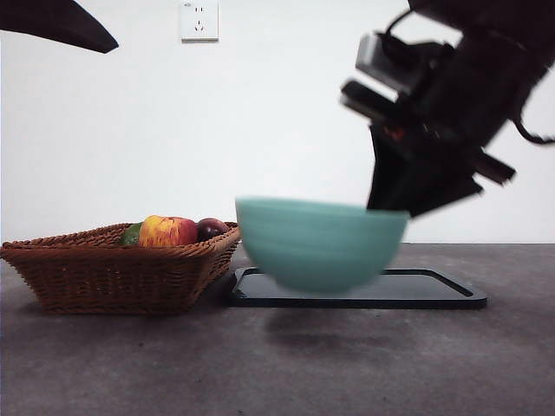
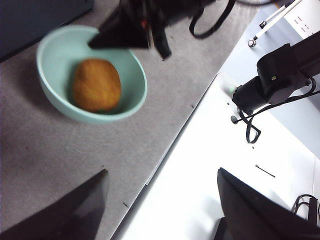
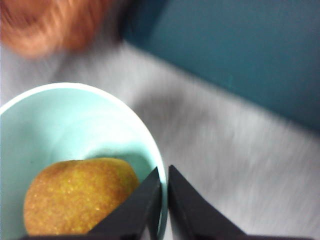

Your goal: Pick up the wifruite, put it on the bowl, pick up the plate, put it on desk

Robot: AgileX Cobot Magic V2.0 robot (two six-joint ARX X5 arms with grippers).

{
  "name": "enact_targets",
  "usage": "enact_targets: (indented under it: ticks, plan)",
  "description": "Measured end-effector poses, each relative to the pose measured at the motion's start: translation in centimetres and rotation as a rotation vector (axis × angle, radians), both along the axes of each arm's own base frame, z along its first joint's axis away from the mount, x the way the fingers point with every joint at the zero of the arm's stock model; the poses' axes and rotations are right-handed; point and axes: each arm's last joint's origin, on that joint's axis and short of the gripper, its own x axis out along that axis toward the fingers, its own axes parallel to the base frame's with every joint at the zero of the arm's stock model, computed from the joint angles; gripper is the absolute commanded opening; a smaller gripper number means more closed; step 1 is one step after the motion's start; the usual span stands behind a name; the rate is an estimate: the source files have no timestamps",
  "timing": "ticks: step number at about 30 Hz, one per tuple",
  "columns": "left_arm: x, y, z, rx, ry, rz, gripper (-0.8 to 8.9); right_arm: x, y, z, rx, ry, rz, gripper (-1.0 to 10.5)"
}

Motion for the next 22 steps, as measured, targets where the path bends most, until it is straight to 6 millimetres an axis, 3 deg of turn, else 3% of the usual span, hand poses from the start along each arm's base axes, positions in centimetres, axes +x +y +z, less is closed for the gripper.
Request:
enact_targets:
  ticks: [11,22]
  plan:
    - [0.0,0.0,0.0,0.0,0.0,0.0,3.43,4.2,-2.4,3.9,0.016,-0.132,-0.135,0.1]
    - [0.0,0.0,0.0,0.0,0.0,0.0,3.43,9.4,-3.0,2.8,-0.032,-0.106,-0.186,0.1]
